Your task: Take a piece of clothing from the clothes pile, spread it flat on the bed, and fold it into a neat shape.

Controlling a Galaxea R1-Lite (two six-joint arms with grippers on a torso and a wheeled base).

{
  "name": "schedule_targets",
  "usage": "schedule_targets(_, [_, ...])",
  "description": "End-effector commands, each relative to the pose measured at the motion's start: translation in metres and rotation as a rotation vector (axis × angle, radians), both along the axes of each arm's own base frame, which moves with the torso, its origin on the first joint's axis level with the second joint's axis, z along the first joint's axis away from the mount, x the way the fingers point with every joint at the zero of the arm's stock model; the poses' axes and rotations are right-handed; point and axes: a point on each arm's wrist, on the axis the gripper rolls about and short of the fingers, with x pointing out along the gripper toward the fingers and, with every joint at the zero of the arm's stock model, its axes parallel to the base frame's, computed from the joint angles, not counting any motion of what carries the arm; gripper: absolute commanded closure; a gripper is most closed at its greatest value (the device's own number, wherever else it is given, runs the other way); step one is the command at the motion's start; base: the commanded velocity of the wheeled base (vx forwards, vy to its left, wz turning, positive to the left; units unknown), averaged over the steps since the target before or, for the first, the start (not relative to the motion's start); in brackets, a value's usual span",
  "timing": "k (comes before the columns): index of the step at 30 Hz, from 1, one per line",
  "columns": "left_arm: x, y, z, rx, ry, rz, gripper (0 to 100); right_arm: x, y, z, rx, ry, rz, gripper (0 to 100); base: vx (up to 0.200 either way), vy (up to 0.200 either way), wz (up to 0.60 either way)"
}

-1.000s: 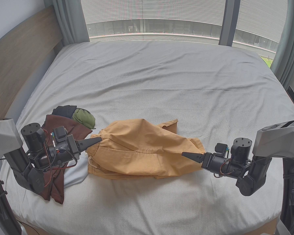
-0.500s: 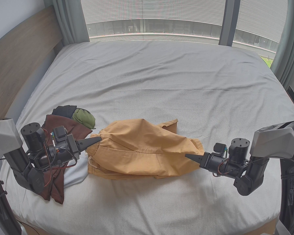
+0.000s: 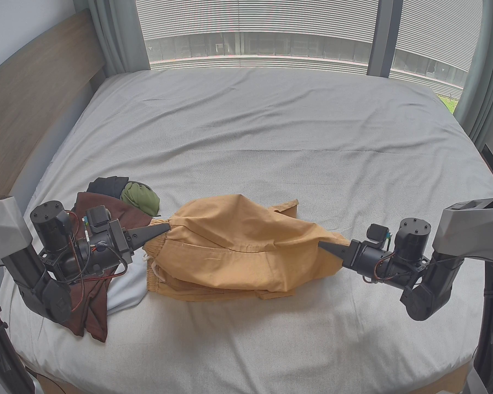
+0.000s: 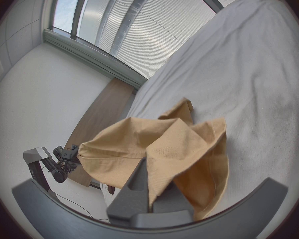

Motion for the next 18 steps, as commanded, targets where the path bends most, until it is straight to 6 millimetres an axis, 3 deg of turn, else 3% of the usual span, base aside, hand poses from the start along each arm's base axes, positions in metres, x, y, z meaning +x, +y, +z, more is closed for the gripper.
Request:
schedule_targets(1, [-0.008, -0.002, 0.020, -0.007, -0.065, -0.012, 100, -0.011, -0.010, 0.047, 0.021, -0.127, -0.012, 100, 0.000, 0.000, 0.00])
schedule_targets(8, [-0.011, -0.003, 0.026, -0.005, -0.090, -0.018, 100, -0.028, -0.016, 0.084, 0.045, -0.222, -0.010, 100, 0.000, 0.000, 0.00])
schedule_targets(18, [-0.015, -0.003, 0.026, -0.004, -0.083, -0.018, 100, -0.031, -0.021, 0.092, 0.050, -0.244, -0.023, 100, 0.000, 0.000, 0.00])
